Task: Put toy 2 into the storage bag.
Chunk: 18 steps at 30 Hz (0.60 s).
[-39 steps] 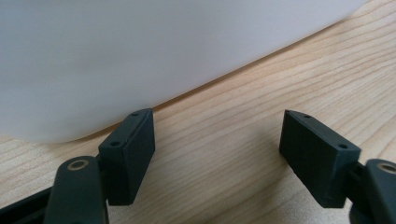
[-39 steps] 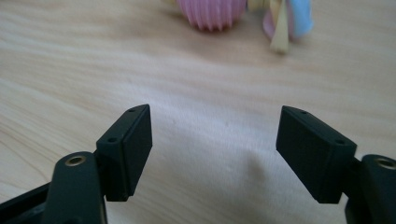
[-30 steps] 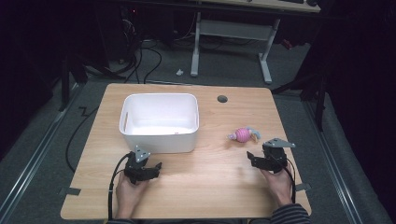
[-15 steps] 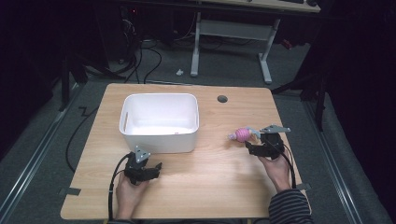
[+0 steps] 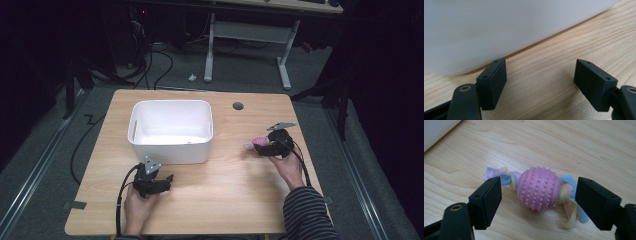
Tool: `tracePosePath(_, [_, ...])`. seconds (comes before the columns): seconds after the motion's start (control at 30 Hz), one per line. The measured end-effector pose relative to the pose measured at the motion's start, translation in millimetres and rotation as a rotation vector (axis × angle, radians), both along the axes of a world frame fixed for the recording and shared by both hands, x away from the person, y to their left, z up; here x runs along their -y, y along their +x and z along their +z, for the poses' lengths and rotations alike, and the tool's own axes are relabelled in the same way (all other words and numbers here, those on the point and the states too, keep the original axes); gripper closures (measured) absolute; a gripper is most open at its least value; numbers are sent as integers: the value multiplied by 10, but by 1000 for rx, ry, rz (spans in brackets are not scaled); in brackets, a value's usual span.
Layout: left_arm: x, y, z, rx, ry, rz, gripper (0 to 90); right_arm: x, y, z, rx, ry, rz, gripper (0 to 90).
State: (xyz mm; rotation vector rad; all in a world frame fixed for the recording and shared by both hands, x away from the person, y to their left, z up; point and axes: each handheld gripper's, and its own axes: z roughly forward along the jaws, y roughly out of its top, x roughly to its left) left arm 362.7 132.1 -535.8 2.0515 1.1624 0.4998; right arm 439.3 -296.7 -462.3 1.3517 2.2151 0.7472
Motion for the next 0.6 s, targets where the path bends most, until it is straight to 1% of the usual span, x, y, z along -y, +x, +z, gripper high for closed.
tracePosePath(0.03, [0,0,0,0,0,0,265,0,0,0,0,0,0,197])
tracePosePath(0.1, [0,0,0,0,0,0,266,-28,59,-18,-22,-12,12,183])
tracePosePath(0.17, [0,0,0,0,0,0,266,-64,121,-42,-27,-17,18,180])
tracePosePath(0.27, [-1,0,0,0,0,0,266,-65,159,-79,-33,-7,22,180])
tracePosePath(0.4, [-1,0,0,0,0,0,266,-46,222,-187,-80,-18,3,167])
tracePosePath(0.43, [-1,0,0,0,0,0,266,-34,240,-219,-83,-28,-5,168])
tracePosePath(0.5, [-1,0,0,0,0,0,266,-27,250,-229,-87,-28,-10,173])
tracePosePath(0.6, [-1,0,0,0,0,0,266,-16,276,-260,-93,-44,-24,190])
